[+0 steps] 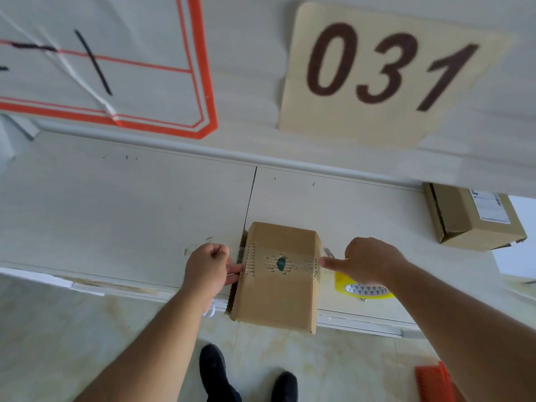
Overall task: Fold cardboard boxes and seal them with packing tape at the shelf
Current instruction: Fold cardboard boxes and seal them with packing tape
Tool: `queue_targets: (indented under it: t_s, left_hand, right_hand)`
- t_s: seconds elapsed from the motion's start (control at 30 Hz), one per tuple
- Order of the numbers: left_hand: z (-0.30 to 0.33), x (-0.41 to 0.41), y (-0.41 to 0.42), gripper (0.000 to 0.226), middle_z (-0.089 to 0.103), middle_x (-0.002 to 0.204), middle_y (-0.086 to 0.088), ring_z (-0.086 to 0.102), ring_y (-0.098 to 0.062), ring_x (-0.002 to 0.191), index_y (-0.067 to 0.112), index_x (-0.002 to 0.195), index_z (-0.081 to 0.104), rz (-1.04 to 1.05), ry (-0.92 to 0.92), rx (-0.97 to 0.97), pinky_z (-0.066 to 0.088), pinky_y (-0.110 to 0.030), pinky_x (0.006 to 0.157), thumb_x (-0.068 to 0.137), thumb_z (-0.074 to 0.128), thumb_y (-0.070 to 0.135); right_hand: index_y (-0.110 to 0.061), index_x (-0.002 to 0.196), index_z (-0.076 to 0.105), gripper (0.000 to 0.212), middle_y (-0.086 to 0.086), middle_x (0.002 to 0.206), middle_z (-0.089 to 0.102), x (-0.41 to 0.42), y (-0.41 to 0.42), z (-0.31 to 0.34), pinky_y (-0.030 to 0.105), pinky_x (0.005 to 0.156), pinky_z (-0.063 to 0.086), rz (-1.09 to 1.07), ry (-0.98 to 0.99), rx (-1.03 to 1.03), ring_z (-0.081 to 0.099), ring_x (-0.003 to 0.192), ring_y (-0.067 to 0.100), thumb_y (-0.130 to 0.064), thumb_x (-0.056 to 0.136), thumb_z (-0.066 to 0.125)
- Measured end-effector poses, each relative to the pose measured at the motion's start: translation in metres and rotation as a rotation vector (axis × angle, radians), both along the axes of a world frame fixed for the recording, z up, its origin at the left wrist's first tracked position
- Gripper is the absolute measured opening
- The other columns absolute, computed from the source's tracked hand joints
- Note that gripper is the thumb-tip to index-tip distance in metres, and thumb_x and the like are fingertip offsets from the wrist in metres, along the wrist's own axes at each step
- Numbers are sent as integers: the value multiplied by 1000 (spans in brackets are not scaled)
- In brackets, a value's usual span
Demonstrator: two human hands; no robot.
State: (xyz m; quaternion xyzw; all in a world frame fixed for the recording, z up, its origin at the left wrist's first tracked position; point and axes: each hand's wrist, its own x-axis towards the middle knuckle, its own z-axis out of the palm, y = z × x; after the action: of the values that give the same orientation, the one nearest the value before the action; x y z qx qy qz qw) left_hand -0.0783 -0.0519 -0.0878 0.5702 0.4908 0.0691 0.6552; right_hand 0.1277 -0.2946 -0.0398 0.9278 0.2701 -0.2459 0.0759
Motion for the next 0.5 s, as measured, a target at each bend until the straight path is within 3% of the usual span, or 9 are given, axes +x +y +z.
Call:
queue_targets:
  t_s: [0.2,0.33,0.5]
  left_hand:
    - [-11,2,-1,17,67,92,-14,78,-24,74,10,100,64,-27,58,73,64,-40,67,108,49,16]
    - [-20,6,-9,16,72,92,-4,73,-20,80,19,99,66,-113,177,229,65,-40,71,106,52,20]
    - [-27,11,-20,15,65,92,10,59,-7,82,20,105,67,-241,259,390,42,-21,65,105,55,29]
  right_hand:
    - [-19,74,63,87,-5,75,66,-7,1,-10,32,66,44,-41,-34,-21,63,73,13,-101,71,36]
    - [-19,76,63,85,-5,76,65,-11,2,-15,31,65,43,-81,-23,-29,62,73,13,-101,72,37]
    - [-20,78,63,83,-5,78,66,-12,2,-13,30,65,43,-100,-4,-40,63,74,13,-100,73,40]
